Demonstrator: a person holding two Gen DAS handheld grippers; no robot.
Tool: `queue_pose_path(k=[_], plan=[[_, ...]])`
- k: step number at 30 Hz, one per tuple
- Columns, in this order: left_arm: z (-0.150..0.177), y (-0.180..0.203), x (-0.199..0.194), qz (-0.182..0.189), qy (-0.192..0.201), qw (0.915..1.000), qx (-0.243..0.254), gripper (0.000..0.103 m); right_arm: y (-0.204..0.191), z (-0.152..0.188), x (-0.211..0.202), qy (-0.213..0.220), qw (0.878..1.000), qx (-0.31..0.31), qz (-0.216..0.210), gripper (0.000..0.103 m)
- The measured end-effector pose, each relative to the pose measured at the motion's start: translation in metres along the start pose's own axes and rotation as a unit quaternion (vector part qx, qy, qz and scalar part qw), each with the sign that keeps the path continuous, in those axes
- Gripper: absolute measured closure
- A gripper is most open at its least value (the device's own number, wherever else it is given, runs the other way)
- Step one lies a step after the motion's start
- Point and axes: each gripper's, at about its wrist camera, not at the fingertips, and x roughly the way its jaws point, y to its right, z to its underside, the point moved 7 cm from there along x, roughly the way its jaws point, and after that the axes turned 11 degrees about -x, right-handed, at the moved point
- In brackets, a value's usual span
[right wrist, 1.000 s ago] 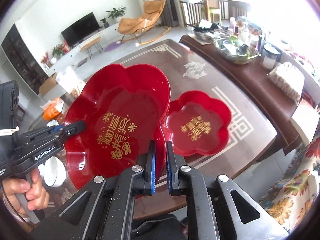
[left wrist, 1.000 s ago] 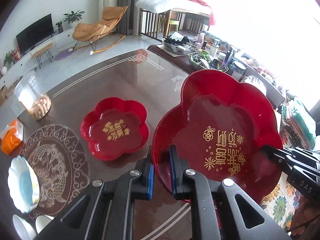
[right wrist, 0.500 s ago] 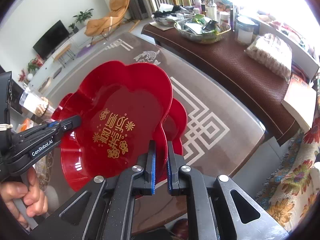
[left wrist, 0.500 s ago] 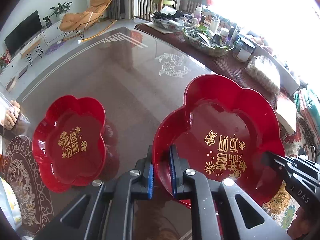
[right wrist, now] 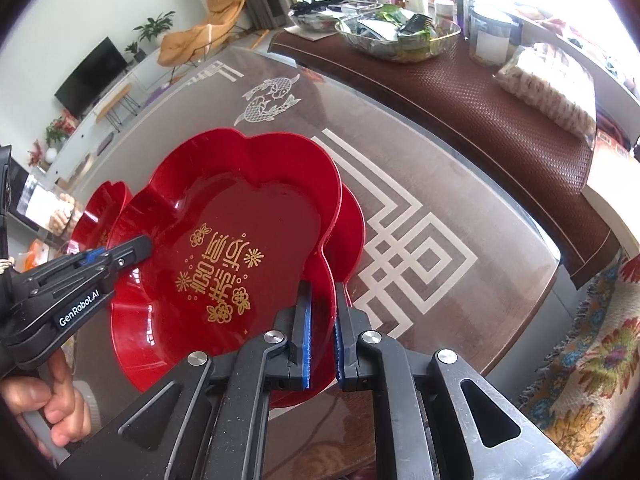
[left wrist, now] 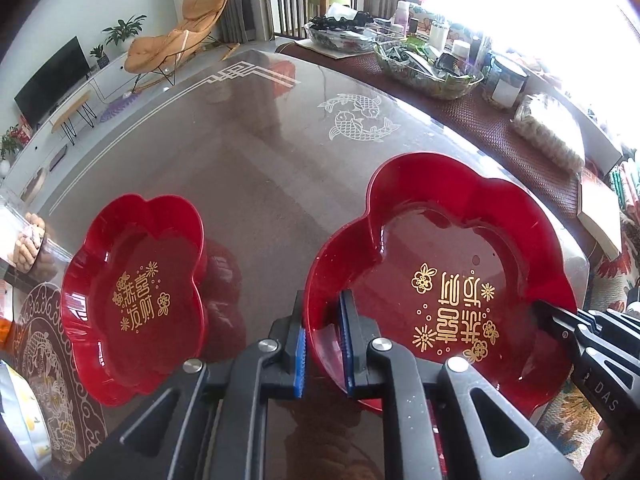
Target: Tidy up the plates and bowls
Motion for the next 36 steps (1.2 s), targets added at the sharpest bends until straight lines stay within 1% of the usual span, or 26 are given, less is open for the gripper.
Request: queue_pose_path(k=[3, 6, 10, 12, 14, 15, 16, 17, 18, 19, 21, 23, 25, 27, 30, 32, 34, 36], plan=[[0.005, 0.0, 0.003, -0.004, -0.01, 0.9999, 0.008, 0.089, 0.0, 0.003, -0.001, -0.002, 1.0, -0.005, 0.008, 0.092], [0.005, -0.002, 0.003, -0.002, -0.015, 0.9999, -0.001, 0.088, 0.004, 0.003, -0.004, 0.004, 1.0, 0.0, 0.011, 0.089], [-0.001, -0.008, -0.008, 0.0, 0.001, 0.9999, -0.016, 0.088, 0.004, 0.002, -0.009, 0.008, 1.0, 0.0, 0.014, 0.086], [-0.003, -0.01, -0.016, 0.005, 0.008, 0.9997, -0.023, 0.088, 0.002, 0.001, -0.01, 0.012, 1.0, -0.001, 0.01, 0.079], [-0.005, -0.013, -0.026, 0.012, 0.019, 0.9993, -0.03, 0.088, 0.0, -0.002, -0.013, 0.021, 1.0, -0.005, 0.012, 0.06], [-0.005, -0.016, -0.032, 0.016, 0.024, 0.999, -0.033, 0.088, -0.002, -0.003, -0.016, 0.028, 0.999, -0.012, 0.023, 0.054], [-0.005, -0.018, -0.038, 0.021, 0.028, 0.9987, -0.036, 0.088, -0.002, -0.005, -0.019, 0.035, 0.998, -0.022, 0.046, 0.042], [-0.005, -0.021, -0.044, 0.026, 0.032, 0.9984, -0.04, 0.088, -0.004, -0.008, -0.023, 0.045, 0.996, -0.035, 0.063, 0.04], [-0.004, -0.024, -0.049, 0.029, 0.035, 0.998, -0.043, 0.088, -0.006, -0.01, -0.025, 0.052, 0.995, -0.046, 0.069, 0.04], [-0.002, -0.026, -0.053, 0.033, 0.037, 0.9978, -0.045, 0.088, -0.007, -0.011, -0.026, 0.056, 0.995, -0.051, 0.065, 0.04], [0.003, -0.032, -0.064, 0.041, 0.039, 0.9973, -0.048, 0.088, -0.008, -0.013, -0.03, 0.063, 0.995, -0.049, 0.065, 0.041], [0.008, -0.037, -0.074, 0.047, 0.043, 0.9966, -0.051, 0.088, -0.01, -0.015, -0.039, 0.08, 0.993, -0.05, 0.076, 0.041], [0.014, -0.042, -0.088, 0.056, 0.05, 0.9958, -0.053, 0.088, -0.019, -0.016, -0.052, 0.095, 0.991, -0.055, 0.071, 0.041], [0.024, -0.05, -0.106, 0.069, 0.057, 0.9941, -0.06, 0.088, -0.037, -0.015, -0.067, 0.103, 0.99, -0.066, 0.065, 0.041], [0.044, -0.067, -0.137, 0.1, 0.067, 0.989, -0.085, 0.088, -0.07, -0.008, -0.093, 0.117, 0.988, -0.083, 0.053, 0.041], [0.06, -0.082, -0.163, 0.114, 0.083, 0.9854, -0.096, 0.088, -0.097, 0.001, -0.114, 0.134, 0.986, -0.093, 0.04, 0.038], [0.075, -0.096, -0.191, 0.111, 0.106, 0.9835, -0.095, 0.088, -0.121, 0.011, -0.137, 0.16, 0.982, -0.097, 0.028, 0.037], [0.089, -0.114, -0.22, 0.102, 0.131, 0.9814, -0.097, 0.087, -0.143, 0.021, -0.16, 0.184, 0.978, -0.1, 0.012, 0.033]])
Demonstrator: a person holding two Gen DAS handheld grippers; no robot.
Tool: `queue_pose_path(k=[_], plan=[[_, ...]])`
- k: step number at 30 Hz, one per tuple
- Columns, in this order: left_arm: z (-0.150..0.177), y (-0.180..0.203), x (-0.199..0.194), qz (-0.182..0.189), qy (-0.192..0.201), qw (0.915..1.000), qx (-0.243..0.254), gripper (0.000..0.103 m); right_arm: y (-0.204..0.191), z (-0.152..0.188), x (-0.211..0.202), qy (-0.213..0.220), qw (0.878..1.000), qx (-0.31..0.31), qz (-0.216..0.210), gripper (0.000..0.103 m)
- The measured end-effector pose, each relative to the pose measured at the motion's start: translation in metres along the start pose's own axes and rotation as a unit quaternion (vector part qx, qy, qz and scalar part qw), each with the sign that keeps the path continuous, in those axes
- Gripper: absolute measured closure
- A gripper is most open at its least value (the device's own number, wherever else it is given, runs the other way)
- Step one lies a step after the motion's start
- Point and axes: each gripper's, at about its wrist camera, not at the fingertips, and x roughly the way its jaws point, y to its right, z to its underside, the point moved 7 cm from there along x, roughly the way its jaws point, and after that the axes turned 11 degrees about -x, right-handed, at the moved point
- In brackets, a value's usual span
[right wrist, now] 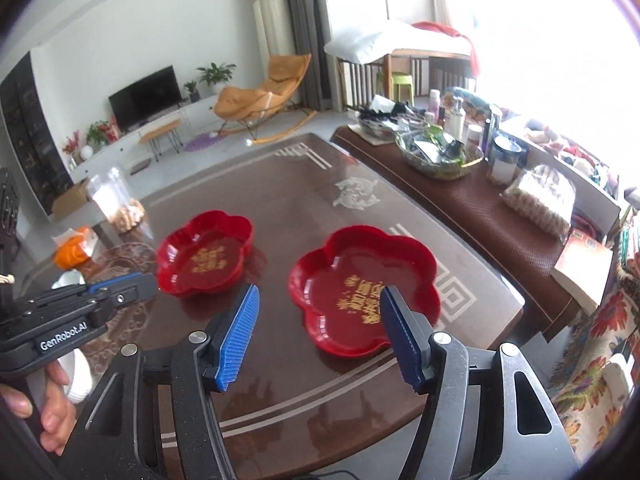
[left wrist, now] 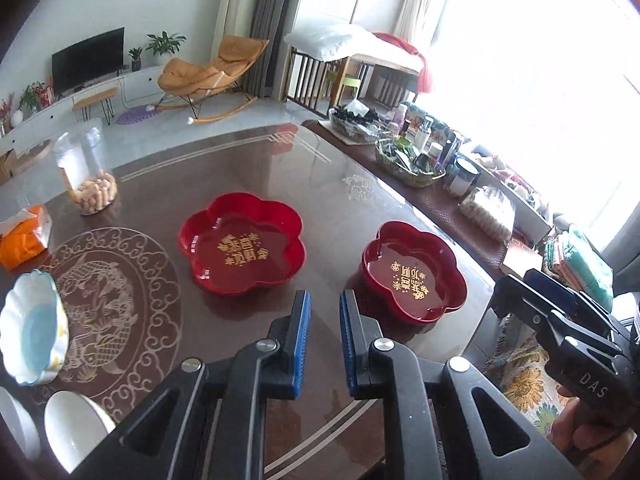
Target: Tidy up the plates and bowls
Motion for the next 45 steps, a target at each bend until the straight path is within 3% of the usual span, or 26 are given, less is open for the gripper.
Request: queue_pose_path(k=[2, 4, 5, 7, 9, 13, 14, 17, 20, 26, 31, 34, 37, 39, 45], plan=[[0.001, -0.016, -0.031, -0.008, 0.025, 0.9997, -0.002, 0.075, -0.02, -0.002, -0.02, 0.02, 1.0, -0.003, -0.008, 0.033], [0.002, -0.034, -0.06, -0.012, 0.054, 0.9983, -0.019, 0.003, -0.039, -0.003, -0.036, 0.028, 0.999, -0.01, -0.017, 0.033], [0.002, -0.043, -0.075, -0.012, 0.075, 0.9966, -0.031, 0.001, -0.048, -0.003, -0.041, 0.03, 0.999, -0.016, -0.02, 0.033], [0.003, -0.058, -0.097, -0.019, 0.095, 0.9943, -0.043, 0.0, -0.063, -0.002, -0.05, 0.032, 0.999, -0.024, -0.026, 0.033], [0.007, -0.071, -0.109, -0.033, 0.087, 0.9944, -0.05, 0.0, -0.076, -0.001, -0.058, 0.035, 0.998, -0.028, -0.033, 0.033], [0.011, -0.086, -0.121, -0.129, 0.075, 0.9888, -0.002, 0.0, -0.091, -0.004, -0.074, 0.043, 0.998, -0.037, -0.028, 0.033], [0.013, -0.087, -0.122, -0.134, 0.071, 0.9884, 0.006, 0.0, -0.093, -0.006, -0.078, 0.043, 0.998, -0.04, -0.026, 0.033], [0.021, -0.092, -0.127, -0.098, 0.065, 0.9931, -0.006, 0.0, -0.098, -0.015, -0.091, 0.042, 0.998, -0.044, -0.018, 0.033], [0.024, -0.096, -0.132, -0.093, 0.077, 0.9927, -0.01, 0.0, -0.097, -0.022, -0.095, 0.043, 0.998, -0.039, -0.011, 0.028], [0.015, -0.098, -0.147, -0.07, 0.11, 0.9899, -0.055, 0.0, -0.096, -0.023, -0.097, 0.038, 0.998, -0.035, 0.026, 0.028], [0.016, -0.088, -0.148, -0.128, 0.104, 0.9863, 0.0, 0.0, -0.095, -0.027, -0.108, 0.051, 0.997, -0.038, 0.037, 0.028], [0.015, -0.093, -0.149, -0.144, 0.113, 0.9832, -0.004, 0.0, -0.1, -0.032, -0.123, 0.096, 0.994, -0.042, 0.012, 0.028], [0.014, -0.099, -0.147, -0.126, 0.11, 0.9856, -0.021, 0.0, -0.101, -0.034, -0.135, 0.174, 0.983, -0.021, -0.049, 0.027], [0.014, -0.103, -0.147, -0.134, 0.112, 0.9844, -0.025, 0.0, -0.101, -0.029, -0.134, 0.202, 0.977, -0.025, -0.058, 0.016], [0.01, -0.105, -0.138, -0.147, 0.112, 0.9825, -0.024, 0.0, -0.107, -0.018, -0.099, 0.128, 0.99, -0.026, -0.06, 0.015]])
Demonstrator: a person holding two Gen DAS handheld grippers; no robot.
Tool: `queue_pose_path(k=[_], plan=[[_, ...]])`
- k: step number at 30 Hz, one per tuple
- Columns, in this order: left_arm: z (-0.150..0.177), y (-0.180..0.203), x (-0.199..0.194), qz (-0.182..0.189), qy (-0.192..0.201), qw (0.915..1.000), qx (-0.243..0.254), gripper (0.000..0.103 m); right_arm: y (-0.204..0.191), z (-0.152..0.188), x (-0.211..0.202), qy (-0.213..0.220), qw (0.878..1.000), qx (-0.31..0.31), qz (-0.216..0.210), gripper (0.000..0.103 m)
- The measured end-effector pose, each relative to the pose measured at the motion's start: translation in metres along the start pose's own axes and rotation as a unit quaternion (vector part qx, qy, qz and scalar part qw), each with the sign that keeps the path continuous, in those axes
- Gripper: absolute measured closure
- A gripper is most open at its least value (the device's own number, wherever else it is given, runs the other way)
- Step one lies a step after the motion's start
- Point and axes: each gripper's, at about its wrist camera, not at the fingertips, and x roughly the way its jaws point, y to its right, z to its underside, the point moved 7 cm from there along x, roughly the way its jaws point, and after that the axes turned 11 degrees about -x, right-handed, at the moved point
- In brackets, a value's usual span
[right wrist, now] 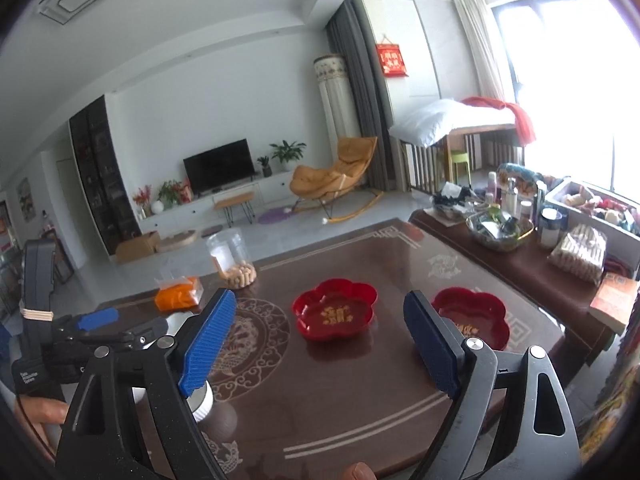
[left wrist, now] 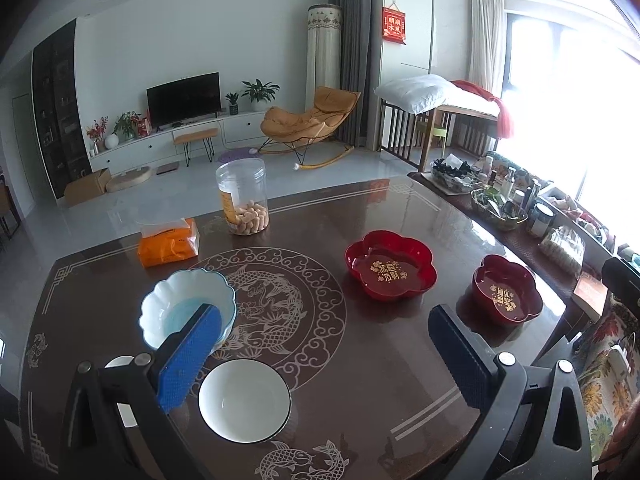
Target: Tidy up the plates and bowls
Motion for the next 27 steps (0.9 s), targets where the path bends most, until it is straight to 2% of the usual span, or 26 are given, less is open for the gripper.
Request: queue_pose_path(k=[3, 9, 14, 19, 24, 27], plan=[[-0.005, 0.004, 0.008, 0.01, -0.009, 0.9999, 0.001, 0.0, 0.002, -0.001, 0.013, -0.035, 0.999, -0.008, 0.009, 0.015], [-0.021, 0.008, 0.043, 0.02, -0.029, 0.9993, -0.013, 0.0, 0.01, -0.005, 0.045, -0.103, 0.995, -0.002, -0.007, 0.015], [-0.023, 0.014, 0.091, -0.005, -0.047, 0.9989, 0.004, 0.0, 0.011, -0.005, 0.08, -0.116, 0.993, -0.021, -0.004, 0.015], [-0.034, 0.015, 0.142, -0.005, -0.082, 0.9966, -0.005, 0.0, 0.015, 0.006, 0.121, -0.144, 0.989, -0.023, -0.022, 0.015], [-0.053, 0.02, 0.193, -0.012, -0.114, 0.9934, -0.001, 0.0, 0.03, 0.006, 0.167, -0.171, 0.984, 0.006, -0.045, 0.015], [-0.053, 0.028, 0.226, -0.015, -0.144, 0.9894, 0.008, 0.0, 0.038, 0.009, 0.196, -0.205, 0.977, 0.022, -0.059, 0.015]])
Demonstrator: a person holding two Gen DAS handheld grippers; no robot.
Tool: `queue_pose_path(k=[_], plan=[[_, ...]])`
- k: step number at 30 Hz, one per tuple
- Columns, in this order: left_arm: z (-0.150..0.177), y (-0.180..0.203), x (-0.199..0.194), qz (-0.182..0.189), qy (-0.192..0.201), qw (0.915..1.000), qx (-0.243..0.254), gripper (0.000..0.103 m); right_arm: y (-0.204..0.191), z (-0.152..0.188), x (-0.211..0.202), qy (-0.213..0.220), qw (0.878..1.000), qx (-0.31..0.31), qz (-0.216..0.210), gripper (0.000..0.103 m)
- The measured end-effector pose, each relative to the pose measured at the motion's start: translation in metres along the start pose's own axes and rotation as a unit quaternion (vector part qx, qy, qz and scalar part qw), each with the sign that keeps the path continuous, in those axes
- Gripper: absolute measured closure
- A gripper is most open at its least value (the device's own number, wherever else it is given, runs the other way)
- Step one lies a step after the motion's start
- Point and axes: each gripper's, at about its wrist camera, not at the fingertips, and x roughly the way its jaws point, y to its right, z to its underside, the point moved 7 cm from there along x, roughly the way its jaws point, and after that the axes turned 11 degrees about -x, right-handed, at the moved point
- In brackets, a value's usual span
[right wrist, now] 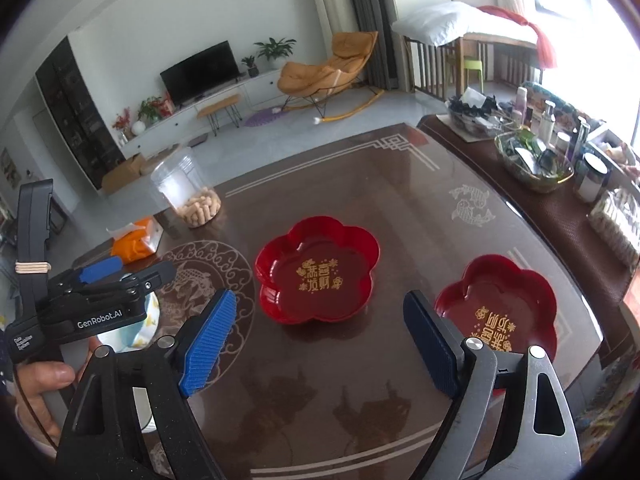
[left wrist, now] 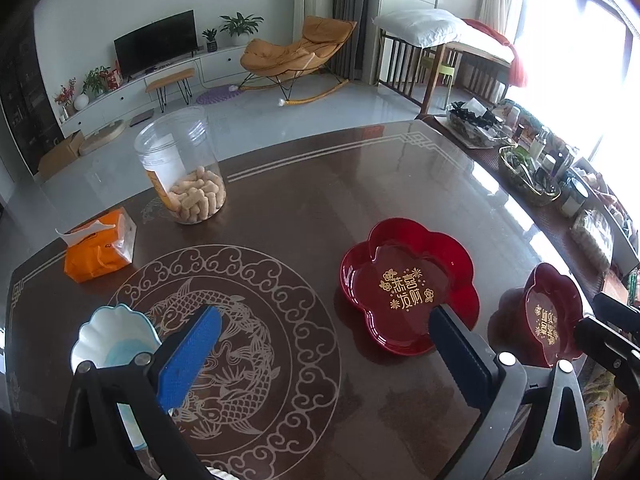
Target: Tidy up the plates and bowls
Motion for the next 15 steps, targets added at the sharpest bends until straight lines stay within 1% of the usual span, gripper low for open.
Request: queue_pose_path(k=[3, 5, 7, 8, 9, 12, 15], plan=[[-0.002, 0.007, 0.037, -0.006, -0.043, 0.999, 0.008, 0.001, 0.012, 0.001, 0.033, -0.043, 0.999, 0.02, -0.018, 0.015], [-0.005, 0.01, 0.058, -0.006, -0.065, 0.9978, 0.012, 0.001, 0.022, 0.005, 0.055, -0.078, 0.996, 0.039, -0.028, 0.015], [-0.01, 0.012, 0.076, -0.011, -0.077, 0.9968, 0.015, 0.001, 0.03, 0.009, 0.075, -0.106, 0.992, 0.056, -0.037, 0.015], [-0.012, 0.014, 0.086, -0.012, -0.084, 0.9962, 0.017, 0.001, 0.035, 0.01, 0.082, -0.117, 0.99, 0.067, -0.041, 0.017], [-0.013, 0.015, 0.095, -0.014, -0.091, 0.9956, 0.021, 0.001, 0.04, 0.012, 0.09, -0.128, 0.988, 0.075, -0.039, 0.017], [-0.014, 0.017, 0.119, -0.025, -0.105, 0.9937, 0.031, 0.002, 0.048, 0.015, 0.108, -0.147, 0.986, 0.073, -0.025, 0.017], [-0.015, 0.016, 0.137, -0.022, -0.117, 0.9924, 0.029, 0.006, 0.051, 0.019, 0.124, -0.162, 0.984, 0.07, -0.02, 0.017]])
